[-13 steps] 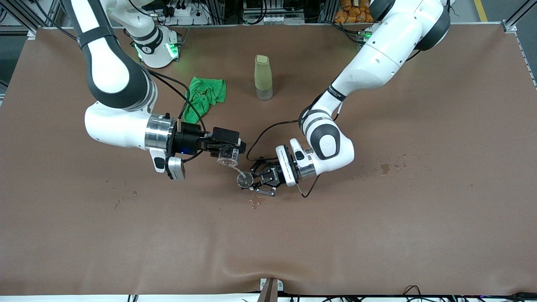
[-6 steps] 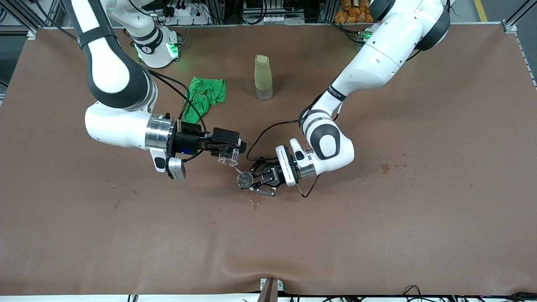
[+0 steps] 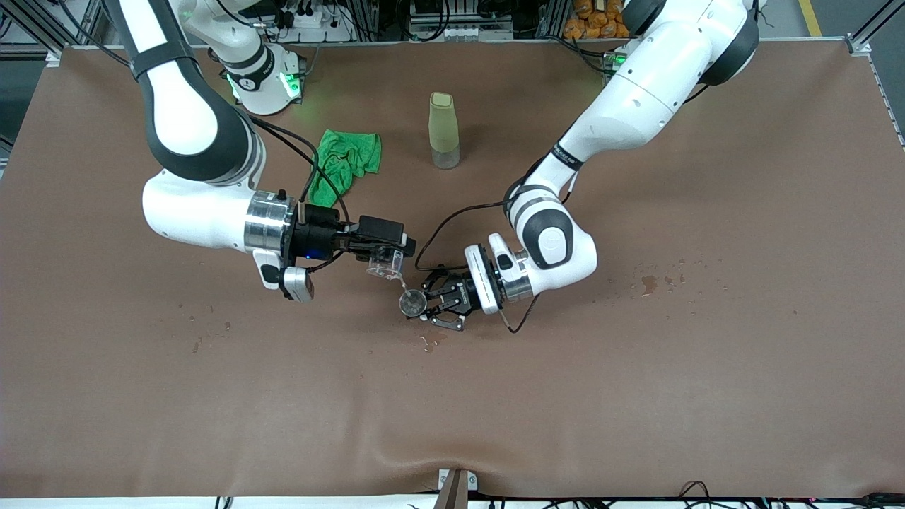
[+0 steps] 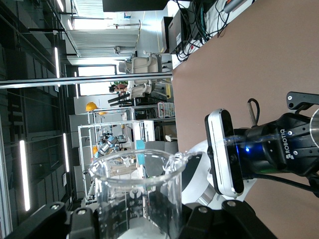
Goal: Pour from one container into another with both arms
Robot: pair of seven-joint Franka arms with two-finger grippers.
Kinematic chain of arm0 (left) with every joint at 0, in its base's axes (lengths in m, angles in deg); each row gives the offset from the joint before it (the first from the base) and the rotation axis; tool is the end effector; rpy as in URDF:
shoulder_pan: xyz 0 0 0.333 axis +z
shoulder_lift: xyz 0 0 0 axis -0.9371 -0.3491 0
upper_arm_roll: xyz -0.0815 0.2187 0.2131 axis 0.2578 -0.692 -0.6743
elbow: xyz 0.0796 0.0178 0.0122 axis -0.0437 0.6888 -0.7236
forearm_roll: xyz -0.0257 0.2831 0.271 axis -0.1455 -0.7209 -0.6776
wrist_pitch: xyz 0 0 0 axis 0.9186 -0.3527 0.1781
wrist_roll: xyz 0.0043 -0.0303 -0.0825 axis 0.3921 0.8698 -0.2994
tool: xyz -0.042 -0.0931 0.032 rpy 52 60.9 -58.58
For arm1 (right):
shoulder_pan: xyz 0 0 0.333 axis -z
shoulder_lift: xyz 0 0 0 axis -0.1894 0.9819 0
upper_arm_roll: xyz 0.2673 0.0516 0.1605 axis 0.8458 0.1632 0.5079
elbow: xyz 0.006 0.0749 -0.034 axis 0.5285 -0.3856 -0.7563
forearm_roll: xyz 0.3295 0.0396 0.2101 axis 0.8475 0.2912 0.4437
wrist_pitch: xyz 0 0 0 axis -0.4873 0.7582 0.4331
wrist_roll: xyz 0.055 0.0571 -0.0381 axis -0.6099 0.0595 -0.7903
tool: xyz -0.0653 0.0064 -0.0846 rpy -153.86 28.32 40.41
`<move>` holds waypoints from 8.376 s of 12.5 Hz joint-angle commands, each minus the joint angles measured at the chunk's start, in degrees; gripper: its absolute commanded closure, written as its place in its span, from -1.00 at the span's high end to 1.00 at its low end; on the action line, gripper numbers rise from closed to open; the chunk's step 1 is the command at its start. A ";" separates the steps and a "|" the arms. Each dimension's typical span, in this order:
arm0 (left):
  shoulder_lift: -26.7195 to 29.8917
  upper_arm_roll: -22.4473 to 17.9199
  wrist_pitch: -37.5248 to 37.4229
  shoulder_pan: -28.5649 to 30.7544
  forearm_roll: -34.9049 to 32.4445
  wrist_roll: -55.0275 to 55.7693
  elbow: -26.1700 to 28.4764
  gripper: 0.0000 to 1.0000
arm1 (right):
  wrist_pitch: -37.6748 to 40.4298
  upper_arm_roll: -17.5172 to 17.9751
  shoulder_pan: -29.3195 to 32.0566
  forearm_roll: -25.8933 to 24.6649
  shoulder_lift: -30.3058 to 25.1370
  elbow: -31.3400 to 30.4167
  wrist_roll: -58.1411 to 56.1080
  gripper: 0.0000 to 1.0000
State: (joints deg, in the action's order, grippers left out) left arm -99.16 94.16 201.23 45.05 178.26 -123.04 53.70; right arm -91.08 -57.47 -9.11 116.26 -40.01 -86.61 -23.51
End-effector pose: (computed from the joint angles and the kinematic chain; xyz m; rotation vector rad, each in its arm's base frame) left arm 0.6136 -0.4514 0.2209 1.5497 -1.0908 1.2741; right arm 0.6127 0.3122 0.4663 -1.8041 0.1314 -0.0424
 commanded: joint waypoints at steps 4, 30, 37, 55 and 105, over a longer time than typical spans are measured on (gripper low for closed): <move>1.82 0.33 0.01 0.26 0.71 -0.44 1.90 -1.00 | 0.15 0.12 -0.01 1.25 -0.40 0.60 1.54 -1.00; 0.59 0.07 -24.05 29.41 -20.52 -1.41 12.79 -1.00 | 0.15 -0.14 5.43 -3.85 4.87 2.62 -36.82 -1.00; 0.06 -0.02 -38.56 44.89 -46.56 -4.04 16.14 -1.00 | 10.76 -0.32 17.81 -4.02 12.60 2.45 -73.30 -1.00; -2.31 -0.46 -46.21 51.59 -56.95 -7.74 16.31 -1.00 | 17.46 -0.49 44.45 -16.41 40.90 13.52 -122.11 -1.00; 13.75 -7.49 -40.06 44.57 -92.87 94.46 -6.01 1.00 | 21.85 -2.41 24.70 -66.74 -12.69 5.61 -18.18 1.00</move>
State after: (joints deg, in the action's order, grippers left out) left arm -89.07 87.26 160.73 91.27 89.66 -32.82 46.34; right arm -69.72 -57.90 17.85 54.33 -48.21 -77.43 -47.55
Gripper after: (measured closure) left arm 0.000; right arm 0.000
